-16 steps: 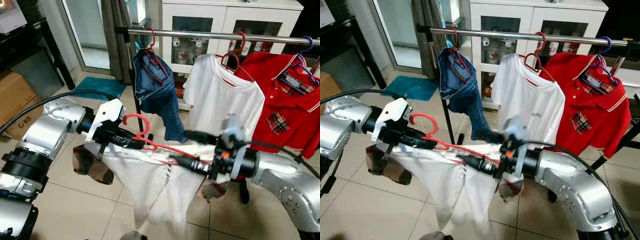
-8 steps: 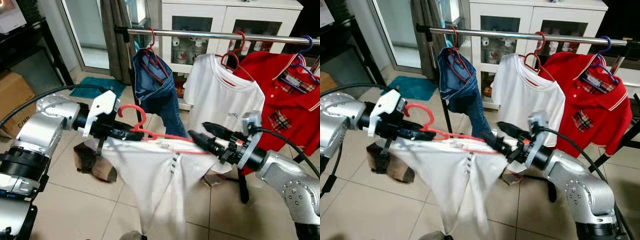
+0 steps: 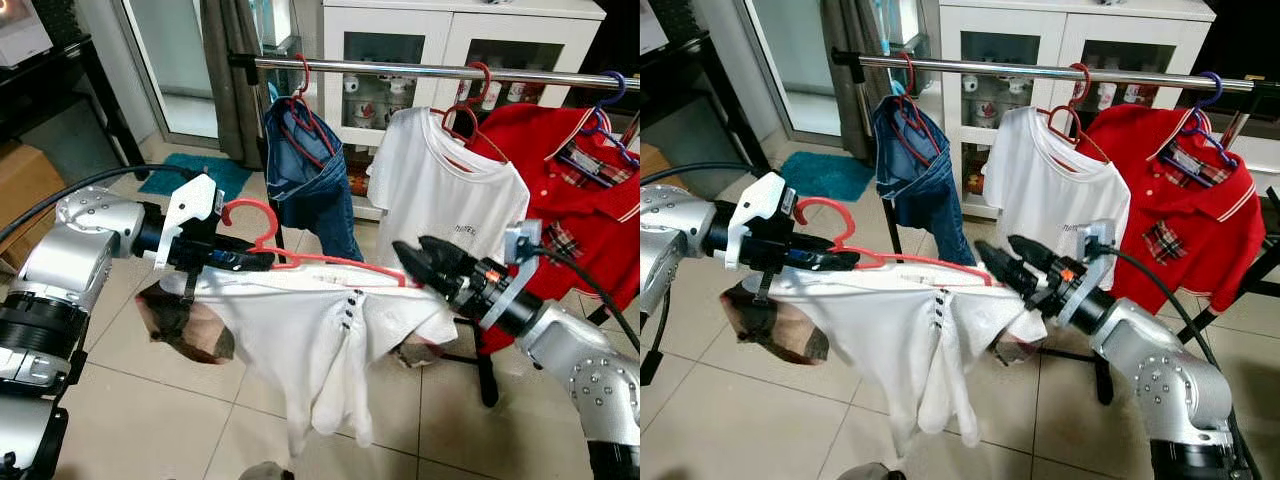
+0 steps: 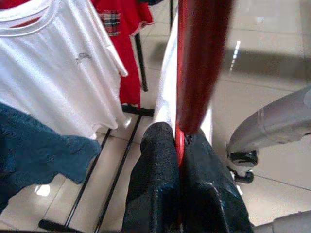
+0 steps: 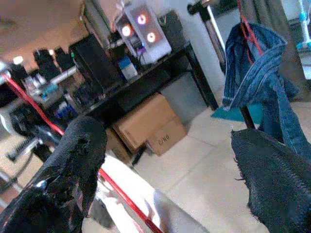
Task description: Hang hanger
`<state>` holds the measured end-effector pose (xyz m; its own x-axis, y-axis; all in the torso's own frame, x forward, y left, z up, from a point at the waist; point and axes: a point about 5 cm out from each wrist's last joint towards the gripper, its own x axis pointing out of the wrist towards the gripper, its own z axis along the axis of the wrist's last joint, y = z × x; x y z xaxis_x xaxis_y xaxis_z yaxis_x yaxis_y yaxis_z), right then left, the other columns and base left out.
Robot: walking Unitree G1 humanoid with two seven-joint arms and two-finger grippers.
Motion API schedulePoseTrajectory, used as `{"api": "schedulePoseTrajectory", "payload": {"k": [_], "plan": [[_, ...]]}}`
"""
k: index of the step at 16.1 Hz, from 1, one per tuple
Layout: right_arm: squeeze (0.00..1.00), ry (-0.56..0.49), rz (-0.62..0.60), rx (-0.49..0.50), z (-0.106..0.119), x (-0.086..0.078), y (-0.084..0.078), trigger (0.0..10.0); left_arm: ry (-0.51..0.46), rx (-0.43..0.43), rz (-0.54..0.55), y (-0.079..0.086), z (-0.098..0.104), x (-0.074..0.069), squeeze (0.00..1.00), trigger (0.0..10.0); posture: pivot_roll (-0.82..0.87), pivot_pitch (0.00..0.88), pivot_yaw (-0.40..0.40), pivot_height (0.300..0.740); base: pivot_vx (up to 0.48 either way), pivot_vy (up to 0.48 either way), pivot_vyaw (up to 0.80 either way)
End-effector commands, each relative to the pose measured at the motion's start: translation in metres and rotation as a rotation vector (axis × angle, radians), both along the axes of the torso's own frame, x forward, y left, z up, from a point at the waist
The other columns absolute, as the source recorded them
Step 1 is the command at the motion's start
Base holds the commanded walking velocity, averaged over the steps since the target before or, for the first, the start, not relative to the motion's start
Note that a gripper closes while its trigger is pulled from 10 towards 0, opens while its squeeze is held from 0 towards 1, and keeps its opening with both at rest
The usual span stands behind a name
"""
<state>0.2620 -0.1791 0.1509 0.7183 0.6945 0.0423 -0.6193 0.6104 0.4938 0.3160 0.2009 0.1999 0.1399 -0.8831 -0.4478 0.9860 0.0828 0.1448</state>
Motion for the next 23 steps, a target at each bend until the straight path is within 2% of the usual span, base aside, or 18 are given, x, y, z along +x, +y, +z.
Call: {"api": "schedulePoseTrajectory", "payload": {"k": [1,5,8,9,11,14,15,16,17,18,19,21,22,23], "plan": [[0.0,-0.006,-0.074,0.002,0.005,0.002,-0.016,10.0,-0.044,0.031,0.059,0.012,0.012,0.004,0.0,0.0,-0.09,0.0,0.075,0.74,0.0,0.0,0.0],[0.0,-0.044,-0.023,0.012,0.013,-0.001,-0.007,10.0,-0.011,0.071,0.01,0.009,0.003,0.0,0.0,0.0,-0.09,0.0,0.078,0.74,0.0,0.0,0.0],[0.0,-0.104,0.027,0.015,0.031,-0.001,0.004,10.0,0.013,0.124,-0.019,-0.005,-0.012,-0.001,0.0,0.0,-0.09,0.0,0.08,0.74,0.0,0.0,0.0],[0.0,-0.139,0.073,0.009,0.04,-0.003,0.014,10.0,-0.014,0.205,0.028,-0.012,-0.026,0.007,0.0,0.0,-0.09,0.0,0.083,0.74,0.0,0.0,0.0],[0.0,-0.146,0.116,-0.006,0.044,-0.007,0.025,10.0,-0.078,0.175,0.192,-0.024,-0.029,0.027,0.0,0.0,-0.09,0.0,0.083,0.74,0.0,0.0,0.0],[0.0,-0.122,0.152,-0.097,0.031,-0.015,0.047,10.0,-0.122,0.097,0.255,-0.041,-0.024,0.038,0.0,0.0,-0.1,0.0,0.086,0.74,0.0,0.0,0.0],[0.36,-0.11,0.146,-0.092,0.029,-0.015,0.052,10.0,-0.144,0.087,0.269,-0.044,-0.023,0.041,0.0,0.0,-0.1,0.0,0.088,0.74,0.0,0.0,0.0],[1.0,-0.106,0.135,-0.1,0.026,-0.015,0.058,10.0,-0.152,0.063,0.275,-0.046,-0.021,0.044,0.0,0.0,-0.1,0.0,0.089,0.74,0.0,0.0,0.0],[1.0,-0.109,0.135,-0.11,0.025,-0.016,0.06,10.0,-0.154,0.059,0.276,-0.047,-0.021,0.044,0.0,0.0,-0.1,0.0,0.089,0.74,0.0,0.0,0.0],[1.0,-0.139,0.147,-0.191,0.02,-0.018,0.066,10.0,-0.163,0.047,0.27,-0.047,-0.019,0.045,0.0,0.0,-0.1,0.0,0.09,0.74,0.0,0.0,0.0],[1.0,-0.149,0.153,-0.217,0.018,-0.018,0.067,10.0,-0.165,0.039,0.265,-0.047,-0.019,0.045,0.0,0.0,-0.1,0.0,0.09,0.74,0.0,0.0,0.0],[1.0,-0.245,0.104,-0.304,0.019,-0.014,0.072,10.0,-0.171,0.016,0.238,-0.049,-0.016,0.043,0.0,0.0,-0.09,0.0,0.089,0.74,0.0,0.0,0.0],[1.0,-0.27,0.089,-0.317,0.02,-0.013,0.072,10.0,-0.172,0.015,0.233,-0.05,-0.016,0.043,0.0,0.0,-0.09,0.0,0.089,0.74,0.0,0.0,0.0],[1.0,-0.345,0.073,-0.349,0.022,-0.012,0.076,10.0,-0.17,0.012,0.2,-0.051,-0.016,0.04,0.0,0.0,-0.09,0.0,0.089,0.74,0.0,0.0,0.0]]}}
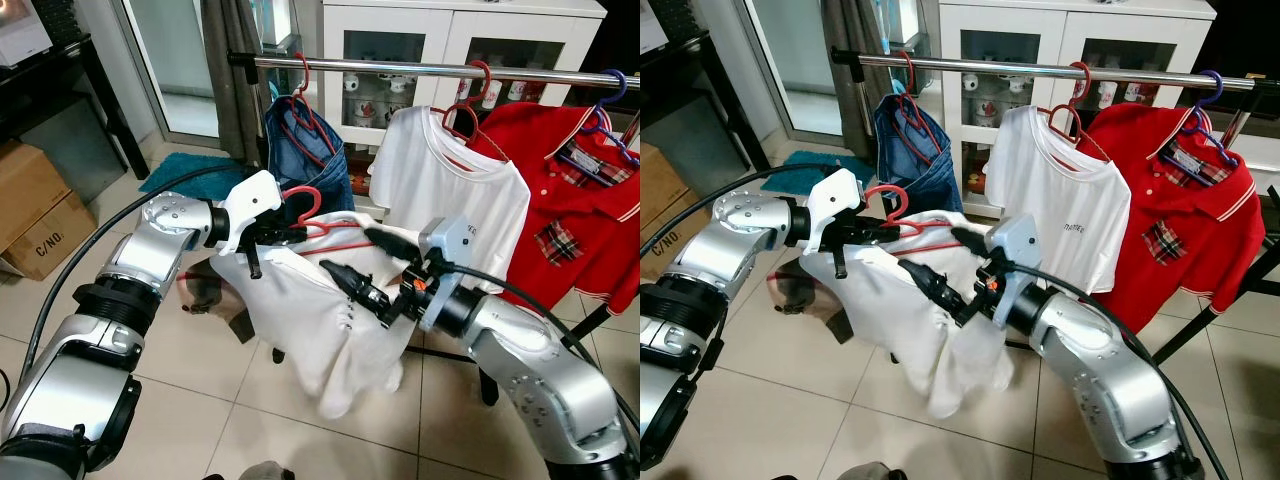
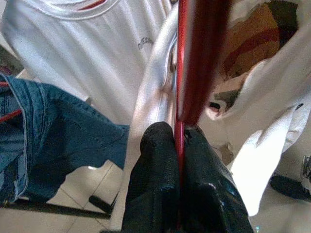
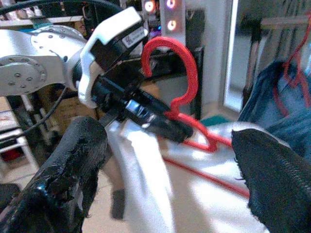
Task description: Hang hanger
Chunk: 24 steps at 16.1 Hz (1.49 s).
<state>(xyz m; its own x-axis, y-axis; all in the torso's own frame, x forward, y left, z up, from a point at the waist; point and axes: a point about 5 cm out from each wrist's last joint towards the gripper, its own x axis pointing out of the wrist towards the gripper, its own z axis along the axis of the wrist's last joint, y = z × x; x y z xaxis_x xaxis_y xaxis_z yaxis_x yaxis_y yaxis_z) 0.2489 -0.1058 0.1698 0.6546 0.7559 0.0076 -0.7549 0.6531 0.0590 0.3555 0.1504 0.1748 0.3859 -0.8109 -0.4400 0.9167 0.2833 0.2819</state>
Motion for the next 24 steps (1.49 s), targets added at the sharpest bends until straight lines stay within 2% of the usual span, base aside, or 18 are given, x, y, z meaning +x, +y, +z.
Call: {"api": "schedulePoseTrajectory", "payload": {"k": [1,4,5,6,8,10,12,13,17,21,22,24], "plan": [[1.0,-0.067,-0.003,-0.02,0.004,0.001,0.003,10.0,-0.034,-0.015,-0.024,-0.001,0.009,0.0,0.0,0.0,-0.09,0.0,0.089,0.74,0.0,0.0,0.0],[1.0,-0.176,-0.014,-0.062,0.006,0.0,0.005,10.0,-0.031,-0.01,-0.025,0.002,0.009,-0.001,0.0,0.0,-0.09,0.0,0.088,0.74,0.0,0.0,0.0],[1.0,-0.238,-0.033,-0.126,0.004,0.0,0.005,10.0,-0.028,-0.008,-0.027,0.003,0.009,-0.001,0.0,0.0,-0.09,0.0,0.089,0.74,0.0,0.0,0.0],[0.0,-0.278,-0.049,-0.186,-0.001,0.0,0.006,10.0,-0.025,-0.009,-0.032,0.004,0.009,-0.002,0.0,0.0,-0.09,0.0,0.089,0.74,0.0,0.0,0.0],[0.0,-0.269,-0.049,-0.184,-0.004,0.001,0.006,10.0,-0.021,-0.009,-0.039,0.004,0.009,-0.003,0.0,0.0,-0.09,0.0,0.088,0.74,0.0,0.0,0.0],[0.0,-0.231,-0.118,-0.136,-0.008,0.005,0.004,10.0,-0.019,-0.011,-0.047,0.004,0.009,-0.004,0.0,0.0,-0.09,0.0,0.088,0.74,0.0,0.0,0.0],[0.0,-0.242,-0.136,-0.156,-0.01,0.007,0.002,10.0,-0.016,-0.011,-0.051,0.003,0.009,-0.004,0.0,0.0,-0.09,0.0,0.086,0.74,0.0,0.0,0.0],[1.0,-0.19,-0.086,-0.076,-0.011,0.003,0.003,10.0,-0.014,-0.011,-0.052,0.004,0.008,-0.005,0.0,0.0,-0.09,0.0,0.086,0.74,0.0,0.0,0.0],[1.0,-0.159,0.009,-0.037,-0.012,-0.005,0.006,10.0,-0.012,-0.01,-0.055,0.003,0.008,-0.005,0.0,0.0,-0.09,0.0,0.084,0.74,0.0,0.0,0.0],[1.0,-0.191,-0.035,-0.1,-0.012,0.0,0.002,10.0,-0.011,-0.006,-0.057,0.004,0.007,-0.006,0.0,0.0,-0.09,0.0,0.082,0.74,0.0,0.0,0.0],[0.0,-0.15,0.009,-0.021,-0.01,-0.002,0.003,0.0,-0.011,-0.004,-0.057,0.004,0.008,-0.006,0.0,0.0,-0.09,0.0,0.082,0.74,0.0,0.0,0.0],[0.0,-0.157,0.016,-0.031,-0.011,-0.003,0.003,0.0,-0.01,-0.004,-0.057,0.004,0.008,-0.006,0.0,0.0,-0.09,0.0,0.082,0.74,0.0,0.0,0.0]]}}
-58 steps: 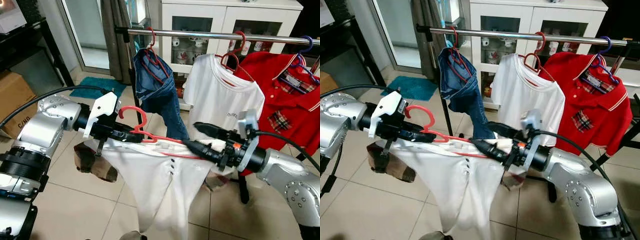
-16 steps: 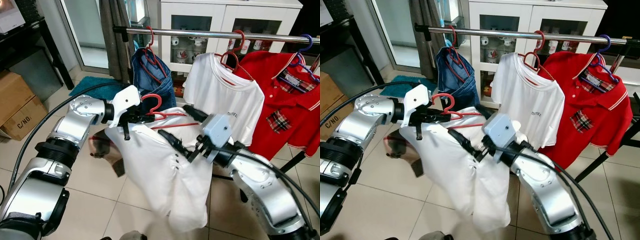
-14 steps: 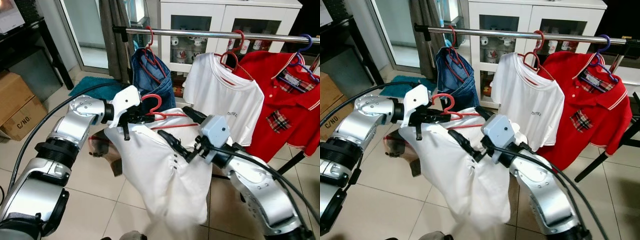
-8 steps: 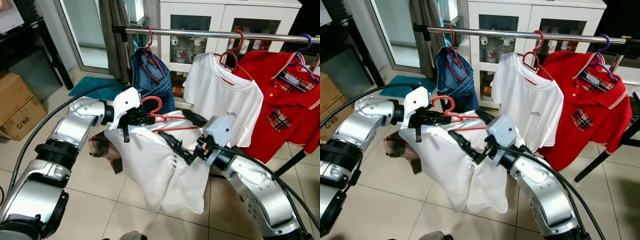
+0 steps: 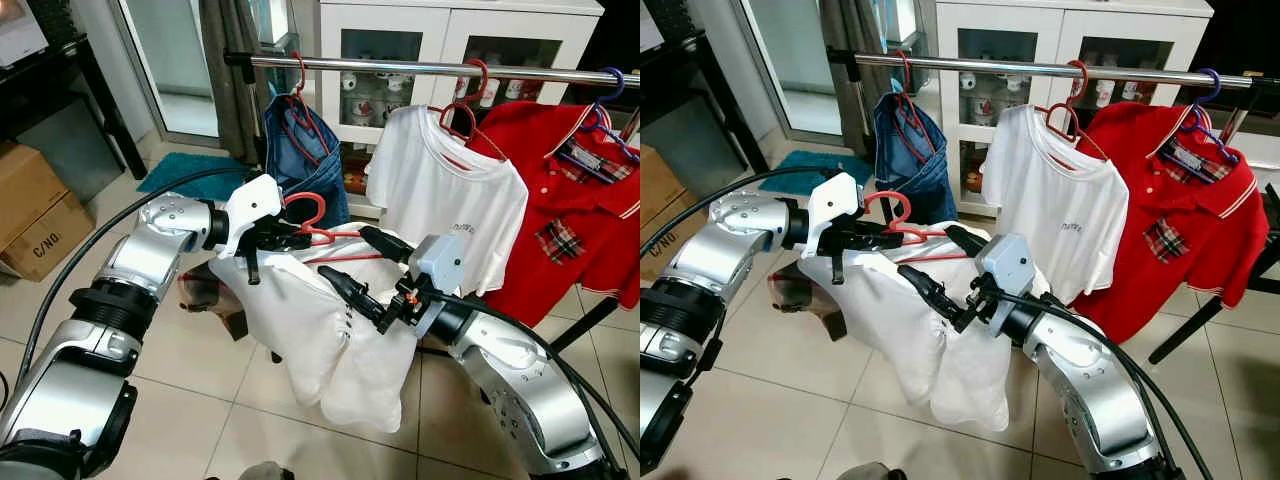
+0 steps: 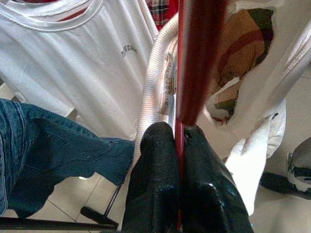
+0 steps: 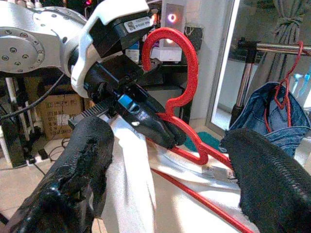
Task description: Hang hanger
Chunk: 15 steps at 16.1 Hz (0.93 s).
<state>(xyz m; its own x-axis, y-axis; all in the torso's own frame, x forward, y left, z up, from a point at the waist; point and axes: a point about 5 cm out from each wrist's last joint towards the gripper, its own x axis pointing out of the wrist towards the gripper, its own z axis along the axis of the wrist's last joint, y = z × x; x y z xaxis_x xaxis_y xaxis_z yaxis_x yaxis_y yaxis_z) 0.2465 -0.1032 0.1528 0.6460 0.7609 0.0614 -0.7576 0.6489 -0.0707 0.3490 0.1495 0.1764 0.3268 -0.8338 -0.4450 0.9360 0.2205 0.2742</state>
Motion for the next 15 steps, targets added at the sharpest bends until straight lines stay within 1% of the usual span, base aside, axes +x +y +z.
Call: {"api": "schedulePoseTrajectory", "payload": {"k": [1,5,7,13,14,15], "plan": [[0.0,-0.022,0.016,0.013,0.0064,-0.0008,0.0004,0.0,-0.018,-0.006,0.01,0.0047,0.006,0.0003,0.0,0.0,-0.09,0.0,0.083,0.74,0.0,0.0,0.0],[0.0,-0.021,0.026,0.016,0.0065,-0.0016,0.0008,0.0,-0.017,-0.005,0.008,0.0047,0.0056,-0.0002,0.0,0.0,-0.09,0.0,0.081,0.74,0.0,0.0,0.0],[0.0,-0.027,0.019,0.001,0.0065,-0.0009,0.0003,0.0,-0.016,-0.005,0.008,0.0047,0.0055,-0.0003,0.0,0.0,-0.09,0.0,0.08,0.74,0.0,0.0,0.0],[0.0,-0.022,0.022,0.015,0.0069,-0.0018,0.0008,0.0,-0.012,-0.005,0.005,0.0046,0.0043,-0.0014,0.0,0.0,-0.09,0.0,0.079,0.74,0.0,0.0,0.0],[0.0,-0.024,0.014,0.0,0.0063,-0.0017,0.0003,0.0,-0.012,-0.005,0.004,0.0043,0.0041,-0.0017,0.0,0.0,-0.09,0.0,0.079,0.74,0.0,0.0,0.0],[0.0,-0.011,0.039,-0.003,0.0047,-0.003,0.0014,10.0,-0.012,-0.006,0.004,0.004,0.0039,-0.0018,0.0,0.0,-0.09,0.0,0.079,0.74,0.0,0.0,0.0]]}}
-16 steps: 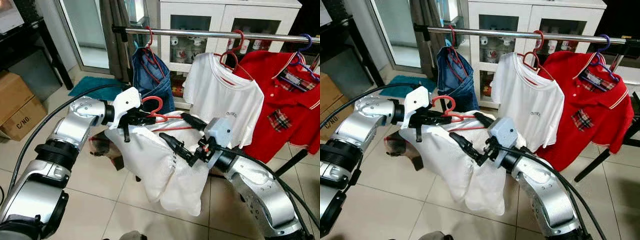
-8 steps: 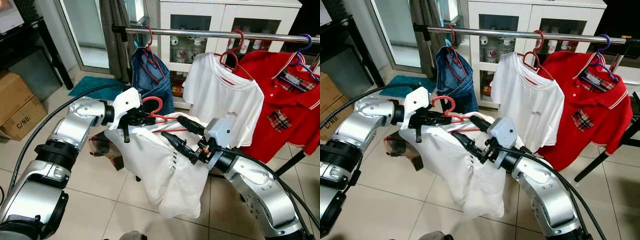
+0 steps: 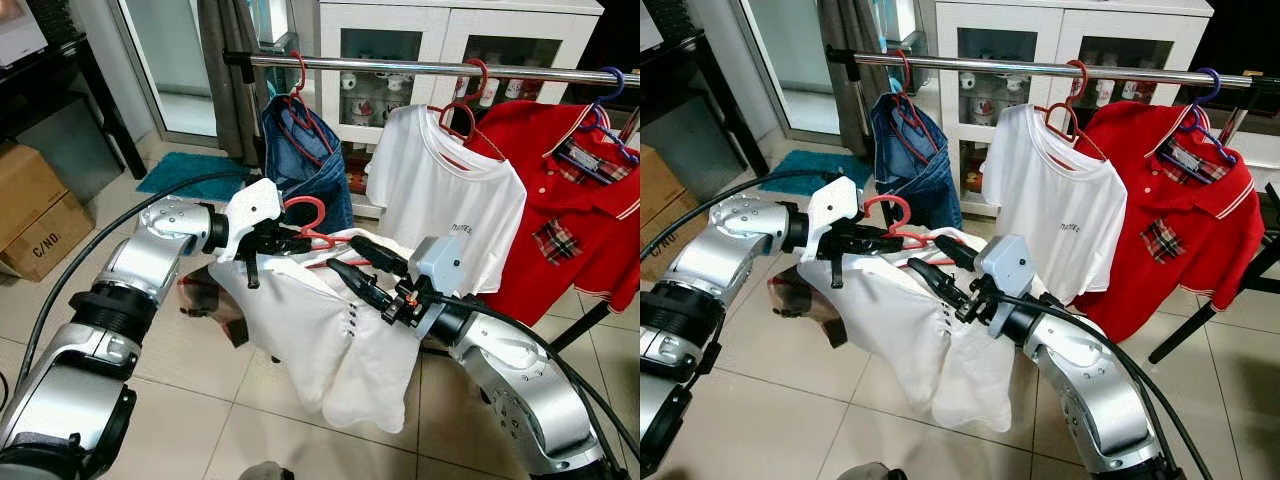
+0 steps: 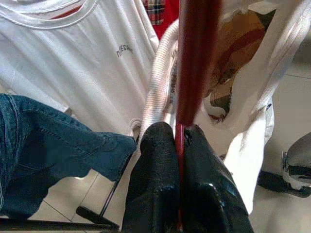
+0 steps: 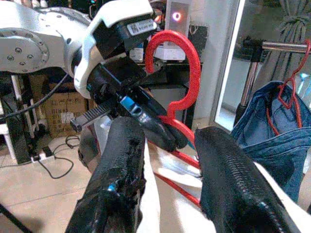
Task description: Hang hanger
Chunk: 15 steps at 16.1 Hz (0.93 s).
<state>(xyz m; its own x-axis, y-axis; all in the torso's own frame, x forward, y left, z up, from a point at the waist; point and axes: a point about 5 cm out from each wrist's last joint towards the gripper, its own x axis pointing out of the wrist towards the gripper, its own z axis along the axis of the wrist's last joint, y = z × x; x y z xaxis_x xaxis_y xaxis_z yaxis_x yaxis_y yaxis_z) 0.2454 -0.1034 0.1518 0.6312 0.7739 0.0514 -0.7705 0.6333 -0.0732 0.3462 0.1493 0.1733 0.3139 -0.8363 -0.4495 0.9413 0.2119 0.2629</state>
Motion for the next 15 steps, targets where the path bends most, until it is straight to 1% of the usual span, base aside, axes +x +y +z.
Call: {"api": "schedulePoseTrajectory", "payload": {"k": [1,2,3,4,5,6,7,8,9,10,11,12,13,14,15], "plan": [[1.0,-0.012,0.014,-0.003,0.003,-0.003,0.0,10.0,-0.024,-0.008,0.013,0.004,0.006,0.001,0.0,0.0,-0.09,0.0,0.078,0.74,0.0,0.0,0.0],[1.0,-0.014,-0.012,-0.025,-0.002,-0.002,-0.002,10.0,-0.024,-0.009,0.014,0.003,0.006,0.0,0.0,0.0,-0.09,0.0,0.077,0.74,0.0,0.0,0.0],[1.0,0.01,-0.069,-0.064,-0.012,0.002,-0.009,10.0,-0.025,-0.009,0.015,0.002,0.005,0.0,0.0,0.0,-0.09,0.0,0.075,0.74,0.0,0.0,0.0],[1.0,0.07,-0.205,-0.128,-0.033,0.01,-0.024,10.0,-0.023,-0.005,0.019,0.001,0.001,-0.002,0.0,0.0,-0.09,0.0,0.074,0.74,0.0,0.0,0.0],[1.0,0.098,-0.255,-0.107,-0.039,0.013,-0.03,10.0,-0.023,0.009,0.016,0.001,-0.002,-0.004,0.0,0.0,-0.09,0.0,0.074,0.74,0.0,0.0,0.0],[1.0,0.194,-0.379,0.154,-0.035,0.019,-0.041,10.0,-0.02,0.064,0.013,0.002,-0.012,-0.01,0.0,0.0,-0.09,0.0,0.071,0.74,0.0,0.0,0.0],[1.0,0.212,-0.379,0.202,-0.034,0.018,-0.041,10.0,-0.028,0.079,0.028,0.003,-0.015,-0.011,0.0,0.0,-0.09,0.0,0.072,0.74,0.0,0.0,0.0],[1.0,0.216,-0.409,0.15,-0.039,0.019,-0.045,10.0,-0.036,0.088,0.049,0.003,-0.018,-0.013,0.0,0.0,-0.09,0.0,0.072,0.74,0.0,0.0,0.0],[1.0,0.213,-0.471,0.103,-0.045,0.022,-0.05,10.0,-0.032,0.077,0.038,0.0,-0.02,-0.017,0.0,0.0,-0.09,0.0,0.072,0.74,0.0,0.0,0.0],[1.0,0.25,-0.535,0.224,-0.043,0.027,-0.055,10.0,-0.031,0.072,0.027,-0.003,-0.022,-0.022,0.0,0.0,-0.08,0.0,0.072,0.74,0.0,0.0,0.0],[1.0,0.325,-0.58,0.47,-0.037,0.033,-0.059,10.0,-0.037,0.081,0.024,-0.006,-0.026,-0.028,0.0,0.0,-0.08,0.0,0.071,0.74,0.0,0.0,0.0],[1.0,0.437,-0.489,0.697,-0.031,0.032,-0.055,10.0,-0.046,0.096,0.049,-0.005,-0.03,-0.031,0.0,0.0,-0.08,0.0,0.07,0.74,0.0,0.0,0.0],[1.0,0.514,-0.346,0.799,-0.027,0.026,-0.047,10.0,-0.053,0.094,0.069,-0.004,-0.031,-0.031,0.0,0.0,-0.08,0.0,0.067,0.74,0.0,0.0,0.0],[1.0,0.602,-0.23,0.869,-0.026,0.019,-0.042,10.0,-0.062,0.093,0.092,-0.003,-0.031,-0.031,0.0,0.0,-0.08,0.0,0.067,0.74,0.0,0.0,0.0],[1.0,0.633,-0.194,0.907,-0.026,0.016,-0.042,10.0,-0.066,0.095,0.101,-0.002,-0.031,-0.031,0.0,0.0,-0.08,0.0,0.067,0.74,0.0,0.0,0.0]]}}
